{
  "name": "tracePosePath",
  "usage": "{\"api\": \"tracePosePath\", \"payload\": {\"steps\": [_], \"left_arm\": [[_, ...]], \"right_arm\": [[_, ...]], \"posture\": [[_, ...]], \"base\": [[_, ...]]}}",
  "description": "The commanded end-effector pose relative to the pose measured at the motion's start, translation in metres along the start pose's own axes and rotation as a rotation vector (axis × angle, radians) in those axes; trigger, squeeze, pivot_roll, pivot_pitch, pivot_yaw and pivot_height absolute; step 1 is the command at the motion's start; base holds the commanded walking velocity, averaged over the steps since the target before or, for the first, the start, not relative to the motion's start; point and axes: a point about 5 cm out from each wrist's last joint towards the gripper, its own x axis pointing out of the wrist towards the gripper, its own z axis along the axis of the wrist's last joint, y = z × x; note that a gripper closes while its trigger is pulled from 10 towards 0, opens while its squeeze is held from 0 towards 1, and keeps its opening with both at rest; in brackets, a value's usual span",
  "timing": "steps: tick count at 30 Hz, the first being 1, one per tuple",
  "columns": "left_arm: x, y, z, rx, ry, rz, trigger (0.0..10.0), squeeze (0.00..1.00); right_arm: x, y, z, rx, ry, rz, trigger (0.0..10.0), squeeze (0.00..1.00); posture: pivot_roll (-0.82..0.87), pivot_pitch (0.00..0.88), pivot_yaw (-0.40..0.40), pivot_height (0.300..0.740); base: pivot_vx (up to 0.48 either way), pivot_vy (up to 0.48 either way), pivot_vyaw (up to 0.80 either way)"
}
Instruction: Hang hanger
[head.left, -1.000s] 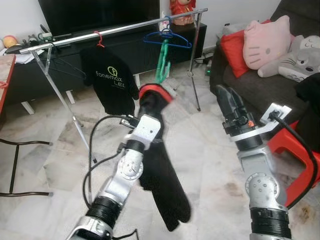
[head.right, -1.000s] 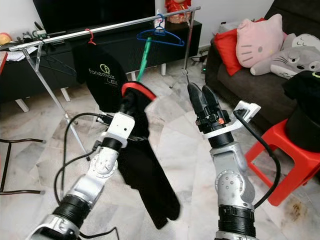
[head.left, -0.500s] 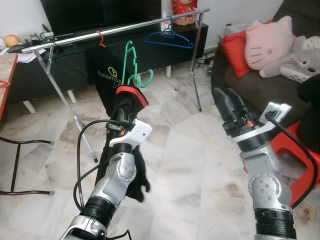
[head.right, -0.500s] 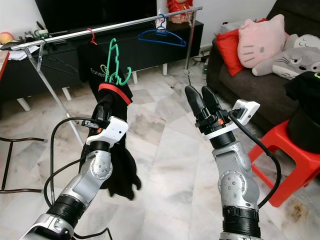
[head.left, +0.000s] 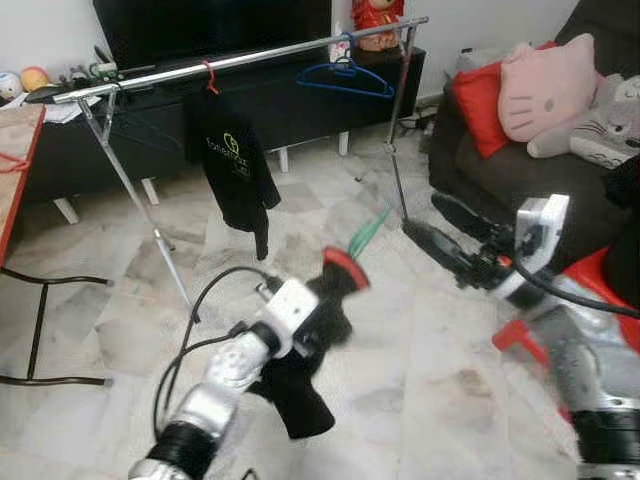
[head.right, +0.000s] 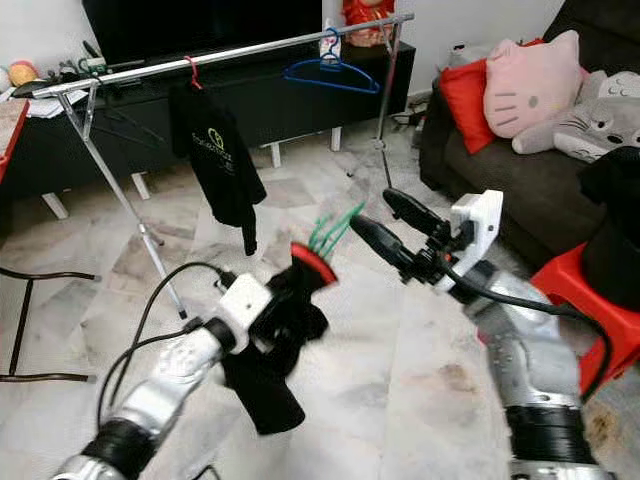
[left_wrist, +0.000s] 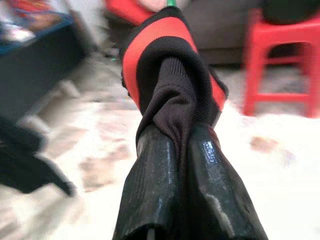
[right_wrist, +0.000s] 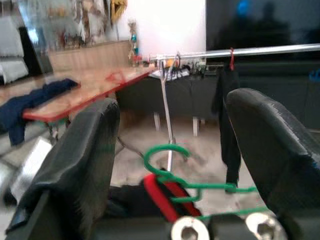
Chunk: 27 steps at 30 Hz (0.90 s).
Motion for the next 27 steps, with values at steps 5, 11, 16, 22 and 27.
{"api": "tracePosePath", "payload": {"steps": [5,11,16,22,27], "left_arm": [[-0.021,0.014,0.001,-0.036,-0.009,-0.169,10.0,0.0],[-0.034,0.009,0.0,-0.09,0.012,-0.352,10.0,0.0],[-0.042,-0.004,0.005,-0.111,0.026,-0.552,10.0,0.0],[-0.043,-0.016,0.011,-0.13,0.034,-0.675,10.0,0.0],[-0.046,-0.021,0.005,-0.129,0.078,-0.759,10.0,0.0]], "right_arm": [[-0.021,-0.009,0.005,-0.104,0.217,0.123,10.0,0.0],[-0.035,-0.006,-0.021,-0.107,0.455,0.245,10.0,0.0],[-0.034,0.004,-0.037,-0.033,0.516,0.382,10.0,0.0],[-0.032,0.003,-0.051,-0.062,0.615,0.438,10.0,0.0],[-0.03,0.005,-0.059,-0.061,0.68,0.491,10.0,0.0]], "posture": [[-0.1,0.0,0.026,0.74],[-0.1,0.0,0.026,0.74],[-0.1,0.0,0.021,0.74],[-0.09,0.0,0.009,0.74],[-0.09,0.0,-0.006,0.74]], "base": [[0.0,0.0,0.0],[0.0,0.0,0.0],[0.0,0.0,0.0],[0.0,0.0,0.0],[0.0,0.0,0.0]]}}
